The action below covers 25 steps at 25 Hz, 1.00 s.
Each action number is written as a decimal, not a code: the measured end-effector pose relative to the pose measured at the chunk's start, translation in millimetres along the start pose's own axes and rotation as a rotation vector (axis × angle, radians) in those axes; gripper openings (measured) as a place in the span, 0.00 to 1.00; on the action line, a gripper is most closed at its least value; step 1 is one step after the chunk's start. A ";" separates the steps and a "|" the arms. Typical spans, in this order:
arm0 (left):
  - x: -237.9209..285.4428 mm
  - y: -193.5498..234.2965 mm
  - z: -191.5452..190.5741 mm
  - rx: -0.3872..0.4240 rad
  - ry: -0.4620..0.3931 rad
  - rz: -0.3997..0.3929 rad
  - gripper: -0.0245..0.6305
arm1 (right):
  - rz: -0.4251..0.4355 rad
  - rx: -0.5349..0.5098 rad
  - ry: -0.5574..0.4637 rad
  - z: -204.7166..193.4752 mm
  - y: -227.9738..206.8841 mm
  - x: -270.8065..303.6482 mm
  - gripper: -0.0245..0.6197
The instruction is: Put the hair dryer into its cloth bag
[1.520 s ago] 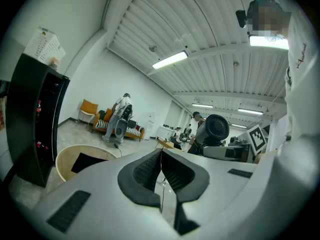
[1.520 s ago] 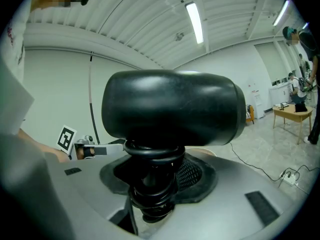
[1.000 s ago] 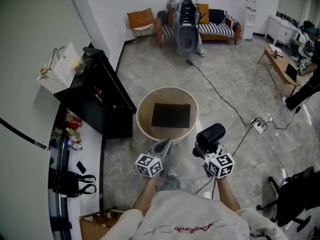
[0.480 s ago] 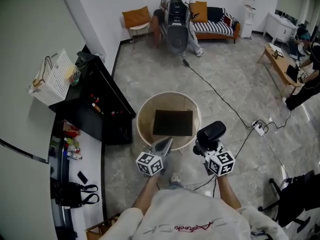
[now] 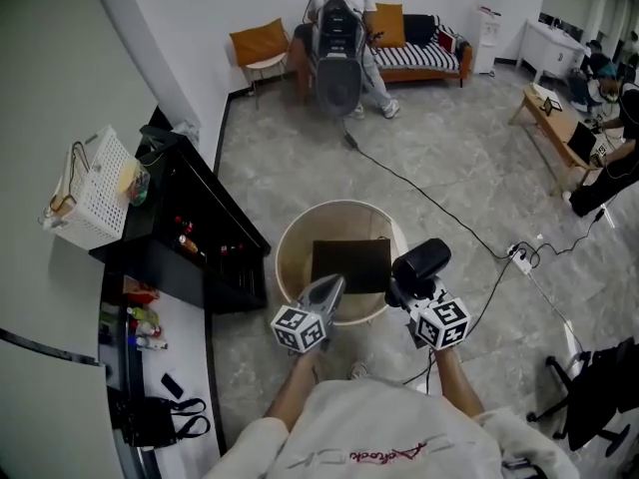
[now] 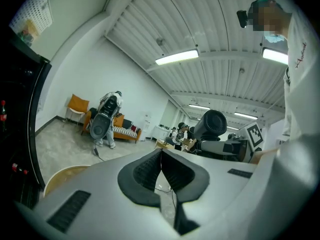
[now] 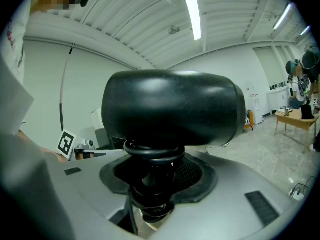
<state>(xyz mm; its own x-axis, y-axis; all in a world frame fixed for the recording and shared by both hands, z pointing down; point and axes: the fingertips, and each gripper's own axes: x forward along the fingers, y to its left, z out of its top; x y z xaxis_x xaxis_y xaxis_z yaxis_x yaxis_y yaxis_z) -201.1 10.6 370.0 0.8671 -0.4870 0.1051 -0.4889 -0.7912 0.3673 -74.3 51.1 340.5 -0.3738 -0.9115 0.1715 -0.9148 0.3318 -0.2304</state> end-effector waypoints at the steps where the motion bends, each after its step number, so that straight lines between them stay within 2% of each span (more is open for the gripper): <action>1: 4.4 4.6 -0.9 -0.003 0.006 -0.008 0.08 | -0.009 0.002 0.000 -0.6 -2.6 4.3 0.35; 9: 30.4 18.1 -10.7 -0.021 0.048 -0.069 0.08 | -0.078 0.033 0.010 -13.8 -22.2 11.1 0.35; 17: 36.3 4.9 -26.8 -0.035 0.085 -0.108 0.08 | -0.112 0.050 0.027 -27.3 -24.1 -5.3 0.35; 25: 36.4 -5.4 -40.4 -0.046 0.103 -0.103 0.08 | -0.127 0.062 0.029 -32.4 -32.1 -20.9 0.35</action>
<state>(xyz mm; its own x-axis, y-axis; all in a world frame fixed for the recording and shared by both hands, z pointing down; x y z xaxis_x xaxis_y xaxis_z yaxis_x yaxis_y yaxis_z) -163.0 12.1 409.2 0.9189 -0.3614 0.1583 -0.3939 -0.8162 0.4227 -42.1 67.3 375.4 -0.2608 -0.9374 0.2308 -0.9441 0.1977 -0.2637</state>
